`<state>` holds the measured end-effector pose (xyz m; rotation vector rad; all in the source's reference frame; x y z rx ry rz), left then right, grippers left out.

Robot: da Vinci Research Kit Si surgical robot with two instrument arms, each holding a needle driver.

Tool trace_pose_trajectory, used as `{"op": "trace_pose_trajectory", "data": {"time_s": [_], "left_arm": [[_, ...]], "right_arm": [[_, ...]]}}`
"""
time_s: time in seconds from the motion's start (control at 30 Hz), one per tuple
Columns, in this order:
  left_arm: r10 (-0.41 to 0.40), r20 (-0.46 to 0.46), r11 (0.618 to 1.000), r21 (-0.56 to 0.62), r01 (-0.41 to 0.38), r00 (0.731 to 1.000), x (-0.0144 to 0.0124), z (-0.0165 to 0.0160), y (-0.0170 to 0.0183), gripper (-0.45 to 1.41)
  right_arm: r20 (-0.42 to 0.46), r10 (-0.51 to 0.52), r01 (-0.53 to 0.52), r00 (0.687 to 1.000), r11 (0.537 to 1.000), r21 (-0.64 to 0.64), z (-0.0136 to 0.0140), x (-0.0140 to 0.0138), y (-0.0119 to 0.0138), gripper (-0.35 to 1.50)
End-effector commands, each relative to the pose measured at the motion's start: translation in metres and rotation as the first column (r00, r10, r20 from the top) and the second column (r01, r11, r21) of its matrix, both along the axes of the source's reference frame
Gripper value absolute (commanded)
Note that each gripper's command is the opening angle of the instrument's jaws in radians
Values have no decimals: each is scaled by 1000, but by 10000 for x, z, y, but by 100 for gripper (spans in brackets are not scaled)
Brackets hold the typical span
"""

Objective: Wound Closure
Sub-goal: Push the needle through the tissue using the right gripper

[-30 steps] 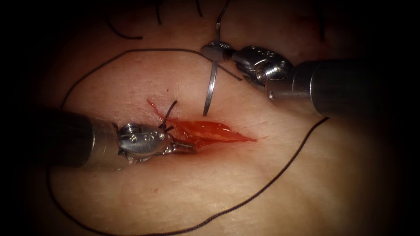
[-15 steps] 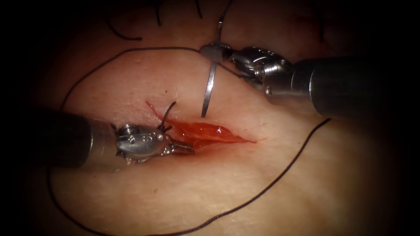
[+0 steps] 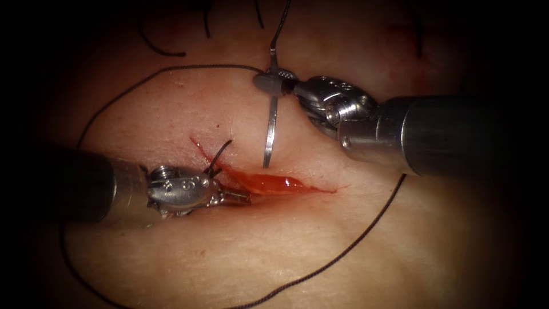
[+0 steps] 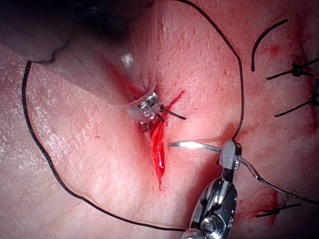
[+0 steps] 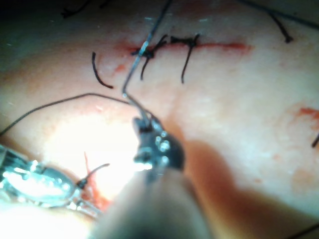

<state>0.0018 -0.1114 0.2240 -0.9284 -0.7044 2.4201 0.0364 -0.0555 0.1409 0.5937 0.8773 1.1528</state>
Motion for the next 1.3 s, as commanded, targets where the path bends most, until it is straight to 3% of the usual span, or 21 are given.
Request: {"op": "trace_pose_trajectory", "data": {"time_s": [0.03,0.3,0.37,0.67,1.3], "left_arm": [[1,2,1000,3,-1,1000,-5,5,-9,-13],[1,2,1000,3,-1,1000,-5,5,-9,-14],[1,2,1000,3,-1,1000,-5,5,-9,-16],[2,2,1000,4,-2,1000,-4,5,-9,-18],[3,2,1000,4,-3,1000,-4,4,-8,-21]], "right_arm": [[9,-5,5,1000,1000,6,8,2,-7,-35],[-5,10,-9,1000,998,68,10,5,-13,-35],[-38,27,-21,999,989,147,10,10,-14,-35],[-73,76,-54,994,962,268,14,9,-13,-35],[-109,71,-18,991,903,429,4,20,-28,-35]]}}
